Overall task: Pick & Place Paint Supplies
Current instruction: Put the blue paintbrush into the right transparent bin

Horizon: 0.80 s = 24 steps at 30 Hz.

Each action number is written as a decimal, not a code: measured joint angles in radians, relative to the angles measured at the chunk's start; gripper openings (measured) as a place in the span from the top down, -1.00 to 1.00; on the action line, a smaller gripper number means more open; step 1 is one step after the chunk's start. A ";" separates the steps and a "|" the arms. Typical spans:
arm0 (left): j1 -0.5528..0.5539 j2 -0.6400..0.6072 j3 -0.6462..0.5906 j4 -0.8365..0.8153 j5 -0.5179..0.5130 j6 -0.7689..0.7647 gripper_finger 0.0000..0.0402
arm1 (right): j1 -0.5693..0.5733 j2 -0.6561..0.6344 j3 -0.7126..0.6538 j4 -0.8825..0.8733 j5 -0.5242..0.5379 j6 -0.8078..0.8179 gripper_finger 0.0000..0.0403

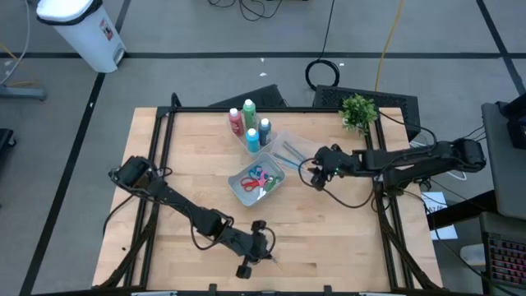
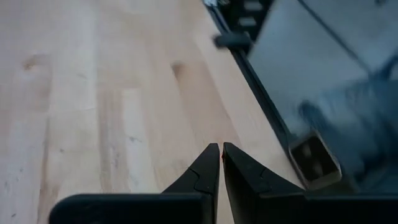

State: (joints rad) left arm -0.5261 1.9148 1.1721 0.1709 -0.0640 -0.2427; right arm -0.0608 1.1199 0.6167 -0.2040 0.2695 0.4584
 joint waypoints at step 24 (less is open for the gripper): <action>0.024 0.117 0.004 -0.243 -0.064 0.205 -0.26 | 0.254 -0.047 0.000 0.507 -0.141 -0.123 0.18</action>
State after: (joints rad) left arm -0.5025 2.0320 1.1760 -0.0718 -0.1284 -0.0377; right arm 0.1928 1.0733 0.6167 0.3027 0.1284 0.3356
